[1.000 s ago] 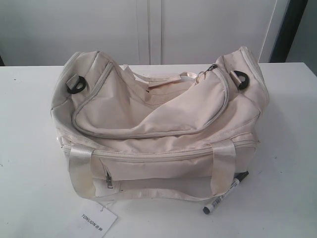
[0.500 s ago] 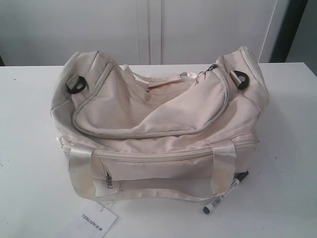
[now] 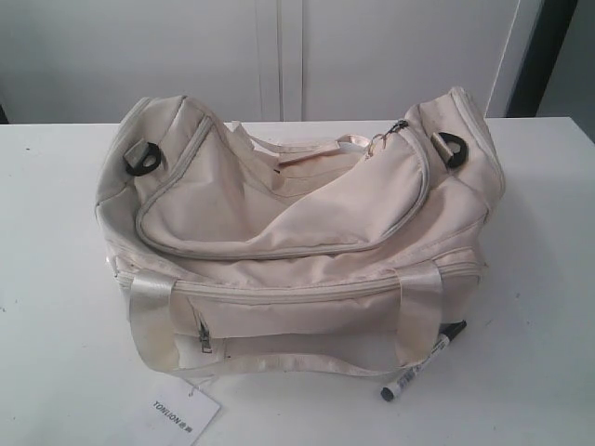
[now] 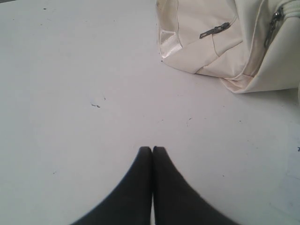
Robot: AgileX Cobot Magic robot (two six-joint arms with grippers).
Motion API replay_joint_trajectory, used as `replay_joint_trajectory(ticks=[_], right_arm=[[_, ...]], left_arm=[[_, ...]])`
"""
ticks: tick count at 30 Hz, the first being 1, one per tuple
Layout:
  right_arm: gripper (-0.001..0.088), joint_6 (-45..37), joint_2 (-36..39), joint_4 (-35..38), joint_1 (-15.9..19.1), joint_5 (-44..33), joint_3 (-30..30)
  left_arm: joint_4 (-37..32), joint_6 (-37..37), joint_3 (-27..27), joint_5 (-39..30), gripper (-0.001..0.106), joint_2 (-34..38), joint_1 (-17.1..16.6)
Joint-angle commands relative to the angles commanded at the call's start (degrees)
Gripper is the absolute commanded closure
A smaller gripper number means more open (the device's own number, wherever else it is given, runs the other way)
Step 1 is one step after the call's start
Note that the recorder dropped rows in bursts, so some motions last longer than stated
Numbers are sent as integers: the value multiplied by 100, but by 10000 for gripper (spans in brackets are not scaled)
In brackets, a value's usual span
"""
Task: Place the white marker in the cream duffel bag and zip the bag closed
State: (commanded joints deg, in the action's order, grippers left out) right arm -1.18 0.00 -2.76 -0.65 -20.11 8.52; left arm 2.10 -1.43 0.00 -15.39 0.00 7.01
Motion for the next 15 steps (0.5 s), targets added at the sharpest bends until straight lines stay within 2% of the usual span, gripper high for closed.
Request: replay_joint_trajectory(ticks=[15], right_arm=[[868, 0, 0, 0, 0, 228, 0]], left_arm=[[0, 0, 0, 0, 1053, 0, 0]])
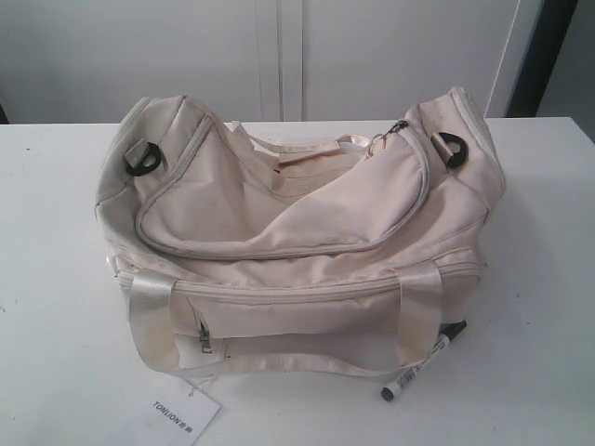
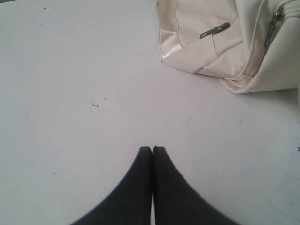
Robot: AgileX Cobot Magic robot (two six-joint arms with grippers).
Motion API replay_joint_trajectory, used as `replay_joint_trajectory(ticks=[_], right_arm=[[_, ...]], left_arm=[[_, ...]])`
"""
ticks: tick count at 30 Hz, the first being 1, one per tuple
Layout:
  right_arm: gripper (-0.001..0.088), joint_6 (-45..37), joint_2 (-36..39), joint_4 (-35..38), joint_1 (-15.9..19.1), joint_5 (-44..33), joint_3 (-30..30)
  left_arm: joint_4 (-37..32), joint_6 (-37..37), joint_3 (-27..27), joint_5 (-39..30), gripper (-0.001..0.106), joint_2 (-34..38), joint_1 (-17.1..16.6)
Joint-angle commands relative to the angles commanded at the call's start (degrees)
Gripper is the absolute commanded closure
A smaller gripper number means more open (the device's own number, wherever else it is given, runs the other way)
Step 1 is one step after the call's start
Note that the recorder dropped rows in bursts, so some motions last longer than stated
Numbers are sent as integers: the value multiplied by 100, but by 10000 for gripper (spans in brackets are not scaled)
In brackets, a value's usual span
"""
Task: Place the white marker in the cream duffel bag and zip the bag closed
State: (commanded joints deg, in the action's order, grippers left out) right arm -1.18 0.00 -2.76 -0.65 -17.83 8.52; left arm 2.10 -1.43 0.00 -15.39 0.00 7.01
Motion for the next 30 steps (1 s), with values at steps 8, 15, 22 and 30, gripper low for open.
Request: replay_joint_trajectory(ticks=[8, 15, 22, 30], right_arm=[[868, 0, 0, 0, 0, 875, 0], [868, 0, 0, 0, 0, 1832, 0], [868, 0, 0, 0, 0, 1949, 0], [868, 0, 0, 0, 0, 1975, 0]], left_arm=[[0, 0, 0, 0, 1053, 0, 0], [0, 0, 0, 0, 1053, 0, 0], [0, 0, 0, 0, 1053, 0, 0], [0, 0, 0, 0, 1053, 0, 0]])
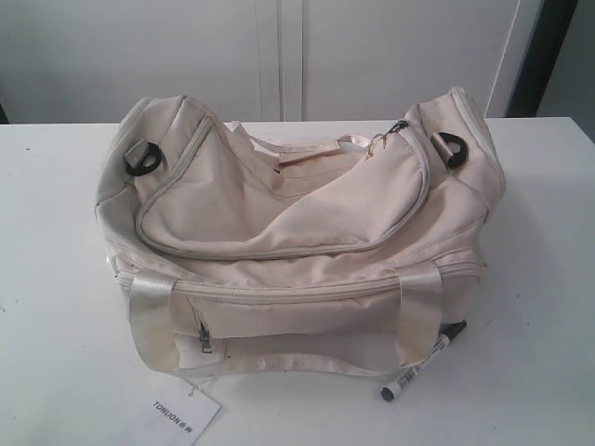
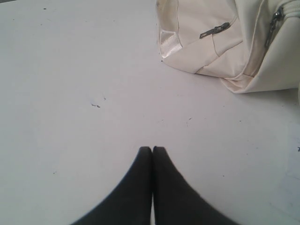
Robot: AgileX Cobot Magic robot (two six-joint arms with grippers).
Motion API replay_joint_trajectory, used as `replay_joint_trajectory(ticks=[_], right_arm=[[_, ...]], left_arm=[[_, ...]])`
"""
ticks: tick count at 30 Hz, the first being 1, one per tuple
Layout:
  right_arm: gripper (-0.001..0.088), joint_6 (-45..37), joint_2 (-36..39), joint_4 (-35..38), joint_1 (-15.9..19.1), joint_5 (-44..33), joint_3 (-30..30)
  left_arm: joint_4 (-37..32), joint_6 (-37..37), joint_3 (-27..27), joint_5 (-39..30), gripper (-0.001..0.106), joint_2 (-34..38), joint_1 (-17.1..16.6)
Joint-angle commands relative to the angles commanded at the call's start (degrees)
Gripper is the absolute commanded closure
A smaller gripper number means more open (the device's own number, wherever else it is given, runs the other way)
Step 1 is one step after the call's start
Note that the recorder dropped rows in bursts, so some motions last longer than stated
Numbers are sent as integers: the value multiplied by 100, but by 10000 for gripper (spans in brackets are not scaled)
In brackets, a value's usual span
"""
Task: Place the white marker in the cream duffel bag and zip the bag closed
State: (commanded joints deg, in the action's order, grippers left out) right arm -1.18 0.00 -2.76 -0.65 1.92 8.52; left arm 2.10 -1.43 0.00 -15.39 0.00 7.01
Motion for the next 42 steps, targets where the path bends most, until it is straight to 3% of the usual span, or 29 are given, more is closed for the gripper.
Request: replay_joint_trajectory(ticks=[13, 22, 33, 42], right_arm=[[868, -13, 0, 0, 0, -192, 52], [868, -13, 7, 0, 0, -1489, 768], [868, -13, 1227, 24, 0, -2689, 1972], [868, -13, 2241, 337, 0, -3023, 2769]], left_arm=[[0, 0, 0, 0, 1053, 0, 0], [0, 0, 0, 0, 1053, 0, 0], [0, 0, 0, 0, 1053, 0, 0], [0, 0, 0, 0, 1053, 0, 0]])
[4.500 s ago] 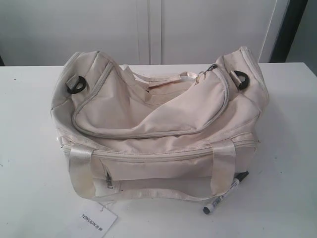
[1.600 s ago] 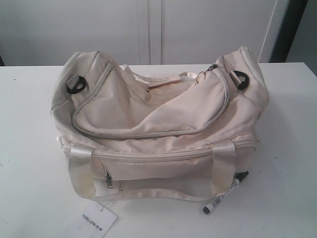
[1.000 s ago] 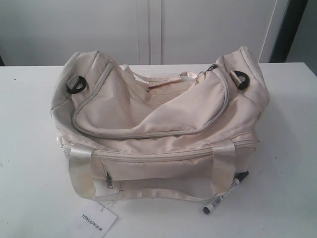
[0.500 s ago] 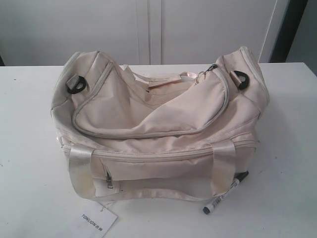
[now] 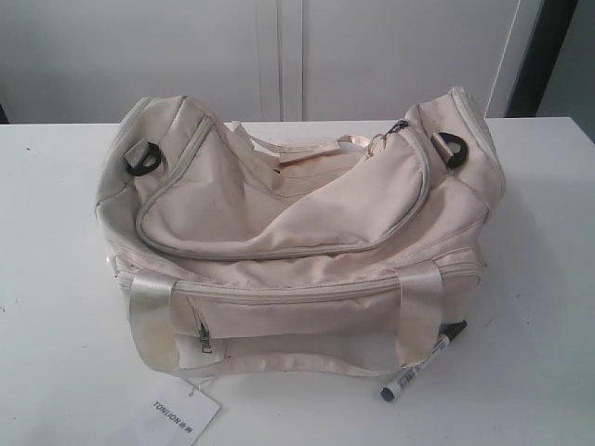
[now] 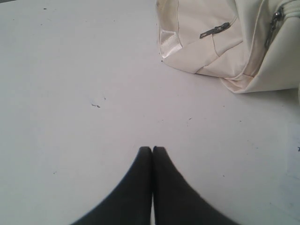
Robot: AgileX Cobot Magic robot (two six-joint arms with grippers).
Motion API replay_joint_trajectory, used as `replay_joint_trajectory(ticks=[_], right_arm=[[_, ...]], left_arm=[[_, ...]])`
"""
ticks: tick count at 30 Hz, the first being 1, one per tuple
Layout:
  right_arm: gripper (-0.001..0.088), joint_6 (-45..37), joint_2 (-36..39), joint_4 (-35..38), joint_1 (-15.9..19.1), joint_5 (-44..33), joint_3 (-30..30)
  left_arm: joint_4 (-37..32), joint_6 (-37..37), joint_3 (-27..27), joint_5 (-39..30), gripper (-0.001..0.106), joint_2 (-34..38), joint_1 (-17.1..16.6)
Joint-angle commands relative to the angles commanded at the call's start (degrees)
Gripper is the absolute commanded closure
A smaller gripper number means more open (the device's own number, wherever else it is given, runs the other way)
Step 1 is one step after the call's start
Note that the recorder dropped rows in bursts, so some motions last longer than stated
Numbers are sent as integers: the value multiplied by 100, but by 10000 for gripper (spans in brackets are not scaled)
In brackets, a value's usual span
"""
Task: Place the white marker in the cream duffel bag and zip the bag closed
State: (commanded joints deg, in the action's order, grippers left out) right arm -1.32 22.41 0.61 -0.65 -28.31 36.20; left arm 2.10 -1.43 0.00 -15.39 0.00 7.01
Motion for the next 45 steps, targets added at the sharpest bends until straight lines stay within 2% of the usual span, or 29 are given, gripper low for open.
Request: replay_joint_trajectory(ticks=[9, 13, 19, 24, 30, 34, 40, 45], right_arm=[[868, 0, 1548, 130, 0, -1112, 966], [868, 0, 2195, 520, 0, -1268, 1232], [868, 0, 2961, 547, 0, -1388, 1520], [868, 0, 3293, 734, 0, -1214, 1658], [868, 0, 3308, 734, 0, -792, 1658], [868, 11, 3308, 767, 0, -751, 1658], [868, 0, 3320, 1249, 0, -600, 1662], [868, 0, 3623, 1249, 0, -680, 1969]], left_arm=[[0, 0, 0, 0, 1053, 0, 0], [0, 0, 0, 0, 1053, 0, 0], [0, 0, 0, 0, 1053, 0, 0], [0, 0, 0, 0, 1053, 0, 0], [0, 0, 0, 0, 1053, 0, 0], [0, 0, 0, 0, 1053, 0, 0], [0, 0, 0, 0, 1053, 0, 0], [0, 0, 0, 0, 1053, 0, 0]])
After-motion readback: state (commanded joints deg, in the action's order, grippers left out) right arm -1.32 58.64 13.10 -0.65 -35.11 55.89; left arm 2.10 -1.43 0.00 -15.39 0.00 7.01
